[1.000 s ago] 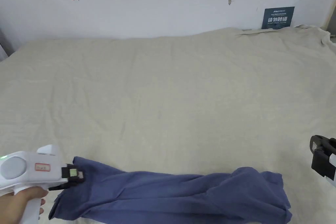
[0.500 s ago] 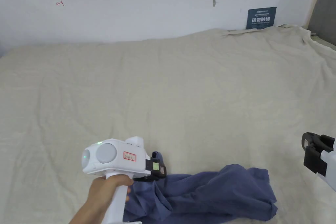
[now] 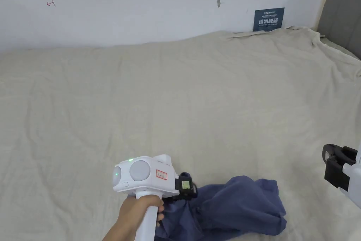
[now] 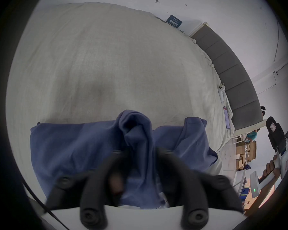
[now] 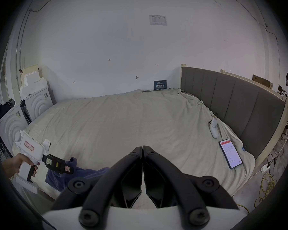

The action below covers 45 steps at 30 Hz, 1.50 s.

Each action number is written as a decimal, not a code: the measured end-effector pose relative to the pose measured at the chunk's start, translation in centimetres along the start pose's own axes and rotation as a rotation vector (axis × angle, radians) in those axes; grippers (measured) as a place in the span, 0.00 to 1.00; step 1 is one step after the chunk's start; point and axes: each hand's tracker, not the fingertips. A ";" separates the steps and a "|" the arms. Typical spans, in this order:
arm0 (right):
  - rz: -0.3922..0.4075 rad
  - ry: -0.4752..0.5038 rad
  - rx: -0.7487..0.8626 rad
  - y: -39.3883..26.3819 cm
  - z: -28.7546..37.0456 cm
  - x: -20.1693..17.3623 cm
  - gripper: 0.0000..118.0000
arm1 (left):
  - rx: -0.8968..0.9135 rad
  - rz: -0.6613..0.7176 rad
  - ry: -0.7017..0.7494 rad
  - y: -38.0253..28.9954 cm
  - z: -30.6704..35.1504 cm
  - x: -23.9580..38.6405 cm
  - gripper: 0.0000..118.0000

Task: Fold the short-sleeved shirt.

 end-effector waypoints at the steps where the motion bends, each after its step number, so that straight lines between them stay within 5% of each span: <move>1: 0.000 0.001 -0.002 0.0 -0.1 0.0 0.00 | 0.012 -0.015 -0.005 -0.1 0.4 0.2 0.70; 4: -0.001 0.005 -0.003 0.0 -0.1 -0.2 0.00 | 0.084 -0.069 0.013 -0.2 2.4 0.7 0.96; 15: 0.010 0.034 0.010 0.6 -0.1 -1.2 0.00 | 0.369 -0.165 0.128 -1.3 10.1 -2.3 0.94; 17: 0.013 0.038 0.014 0.7 -0.1 -1.4 0.00 | 0.397 -0.173 0.195 -1.7 10.5 -3.2 0.84; 21: 0.017 0.042 0.018 0.9 0.0 -1.6 0.00 | 0.462 -0.205 0.274 -3.1 10.5 -5.0 0.22; 24: 0.019 0.041 0.019 1.0 0.0 -1.6 0.00 | 0.451 -0.186 0.263 -3.8 9.6 -6.4 0.00; 45: -0.006 0.009 -0.001 0.0 0.7 0.1 0.00 | 0.255 -0.225 0.176 -8.8 -1.1 -2.0 0.00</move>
